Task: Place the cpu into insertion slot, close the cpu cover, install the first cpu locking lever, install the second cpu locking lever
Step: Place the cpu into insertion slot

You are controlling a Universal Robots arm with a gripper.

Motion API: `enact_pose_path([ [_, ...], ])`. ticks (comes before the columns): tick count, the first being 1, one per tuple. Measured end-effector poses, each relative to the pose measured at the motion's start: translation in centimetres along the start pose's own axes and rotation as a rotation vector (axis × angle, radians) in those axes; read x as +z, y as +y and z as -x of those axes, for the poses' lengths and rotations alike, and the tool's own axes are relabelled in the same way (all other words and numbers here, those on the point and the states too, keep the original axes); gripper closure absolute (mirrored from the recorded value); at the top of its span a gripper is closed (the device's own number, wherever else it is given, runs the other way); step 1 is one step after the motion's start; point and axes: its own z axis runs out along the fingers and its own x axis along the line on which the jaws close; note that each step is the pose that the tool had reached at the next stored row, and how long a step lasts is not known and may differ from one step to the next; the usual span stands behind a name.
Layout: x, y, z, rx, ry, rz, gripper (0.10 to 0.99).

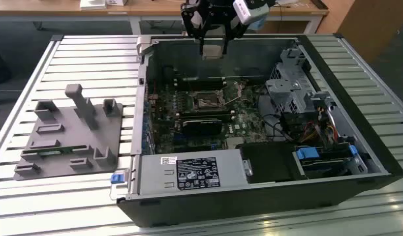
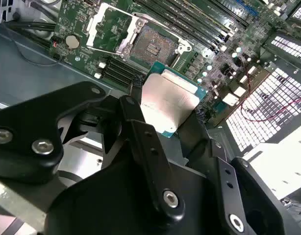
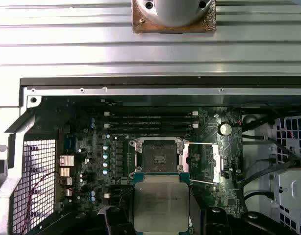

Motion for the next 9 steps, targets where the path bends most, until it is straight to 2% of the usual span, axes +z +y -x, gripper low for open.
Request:
enact_pose_path([
  [9, 0.00, 0.00, 0.00, 0.000, 0.0000, 0.000, 0.545],
])
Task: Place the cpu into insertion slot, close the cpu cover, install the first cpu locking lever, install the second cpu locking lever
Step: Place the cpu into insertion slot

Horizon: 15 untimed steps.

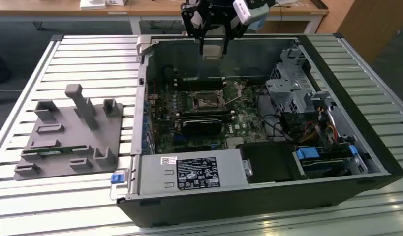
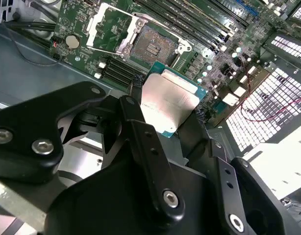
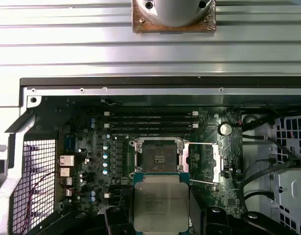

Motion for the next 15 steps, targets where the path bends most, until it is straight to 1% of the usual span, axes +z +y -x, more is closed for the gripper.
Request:
enact_pose_path([
  [3, 0.00, 0.00, 0.00, 0.005, -0.0004, 0.000, 0.545],
  [6, 0.00, 0.00, 0.00, 0.036, -0.0032, 0.000, 0.545],
  [15, 0.06, -0.01, 0.00, 0.184, -0.0165, 0.002, 0.545],
])
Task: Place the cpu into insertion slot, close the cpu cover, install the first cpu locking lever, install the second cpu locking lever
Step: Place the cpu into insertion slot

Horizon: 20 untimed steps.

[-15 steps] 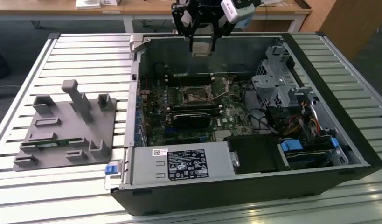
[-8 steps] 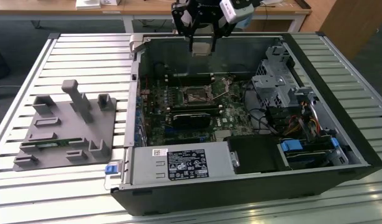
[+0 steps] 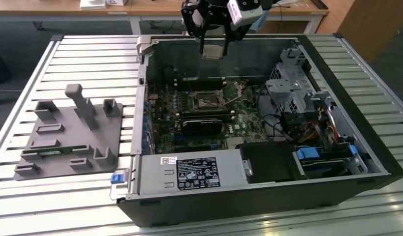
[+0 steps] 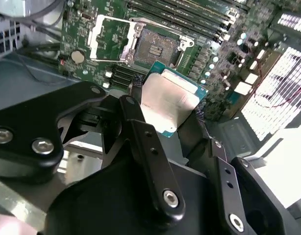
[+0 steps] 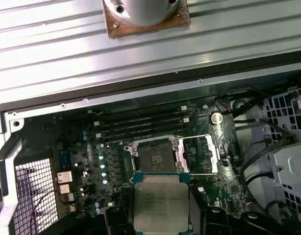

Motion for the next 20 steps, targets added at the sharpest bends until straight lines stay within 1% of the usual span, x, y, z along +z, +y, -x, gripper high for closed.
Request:
enact_pose_path([
  [7, 0.04, -0.01, -0.04, 0.086, -0.0077, 0.002, 0.545],
  [20, 0.07, -0.04, -0.14, 0.187, -0.0166, 0.004, 0.545],
])
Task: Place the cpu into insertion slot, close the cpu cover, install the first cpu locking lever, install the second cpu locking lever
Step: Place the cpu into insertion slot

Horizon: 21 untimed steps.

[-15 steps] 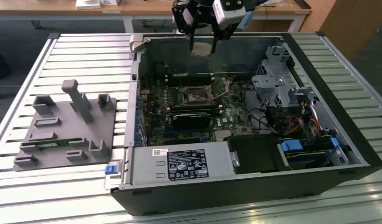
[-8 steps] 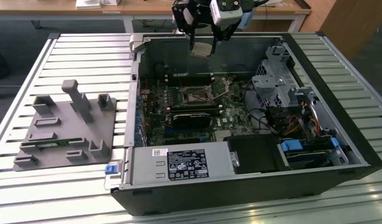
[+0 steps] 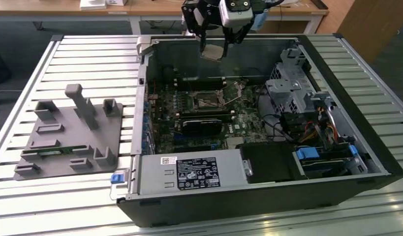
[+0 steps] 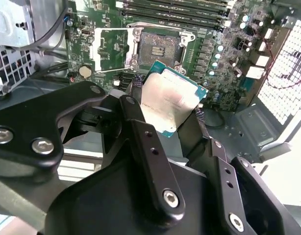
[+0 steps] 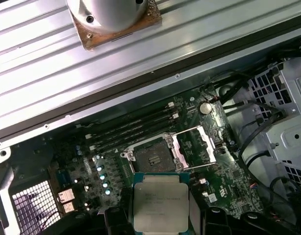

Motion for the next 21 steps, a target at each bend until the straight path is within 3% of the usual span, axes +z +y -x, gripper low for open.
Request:
enact_pose_path([
  [21, 0.04, -0.08, -0.21, 0.130, -0.0114, 0.003, 0.545],
])
